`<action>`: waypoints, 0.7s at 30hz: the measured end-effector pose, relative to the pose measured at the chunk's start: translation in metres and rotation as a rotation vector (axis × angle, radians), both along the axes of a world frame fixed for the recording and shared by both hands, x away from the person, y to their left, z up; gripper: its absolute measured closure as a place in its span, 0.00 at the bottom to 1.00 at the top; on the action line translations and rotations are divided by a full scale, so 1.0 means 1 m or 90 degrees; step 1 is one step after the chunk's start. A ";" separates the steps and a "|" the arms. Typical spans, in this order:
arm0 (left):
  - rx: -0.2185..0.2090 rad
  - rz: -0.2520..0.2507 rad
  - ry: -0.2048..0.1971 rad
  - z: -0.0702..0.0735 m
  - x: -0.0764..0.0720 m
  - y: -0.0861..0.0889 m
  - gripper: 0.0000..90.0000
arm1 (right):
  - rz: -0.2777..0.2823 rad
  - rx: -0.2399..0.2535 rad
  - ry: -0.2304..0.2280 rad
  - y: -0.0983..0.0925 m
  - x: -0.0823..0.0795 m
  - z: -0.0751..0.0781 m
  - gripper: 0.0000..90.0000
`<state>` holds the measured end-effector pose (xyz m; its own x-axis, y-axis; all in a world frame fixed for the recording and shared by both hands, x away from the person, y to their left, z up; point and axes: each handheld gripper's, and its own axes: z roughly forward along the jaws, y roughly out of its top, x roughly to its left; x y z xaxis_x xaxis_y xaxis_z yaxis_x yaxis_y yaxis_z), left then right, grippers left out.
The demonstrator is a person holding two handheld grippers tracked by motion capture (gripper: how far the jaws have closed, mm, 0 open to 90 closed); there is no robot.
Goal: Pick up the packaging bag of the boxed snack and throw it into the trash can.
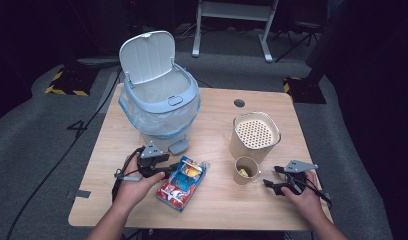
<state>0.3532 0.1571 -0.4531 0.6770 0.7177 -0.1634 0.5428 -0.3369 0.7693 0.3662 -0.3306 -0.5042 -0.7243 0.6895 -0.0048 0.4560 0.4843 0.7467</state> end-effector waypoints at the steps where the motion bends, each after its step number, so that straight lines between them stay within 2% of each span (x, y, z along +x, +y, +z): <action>1: 0.002 0.002 0.005 -0.005 0.000 -0.001 0.54 | 0.000 0.000 0.000 0.000 0.000 0.000 0.27; 7: 0.007 0.005 0.050 -0.024 0.002 -0.003 0.57 | 0.000 0.000 0.000 0.000 0.000 0.000 0.27; 9: 0.021 0.010 0.062 -0.028 0.002 -0.004 0.58 | 0.000 0.000 0.000 0.000 0.000 0.000 0.27; 18: -0.004 0.017 0.113 -0.037 0.003 -0.004 0.67 | 0.000 0.000 0.000 0.000 0.000 0.000 0.27; 21: -0.015 0.010 0.124 -0.036 0.003 -0.004 0.78 | 0.000 0.000 0.000 0.000 0.000 0.000 0.27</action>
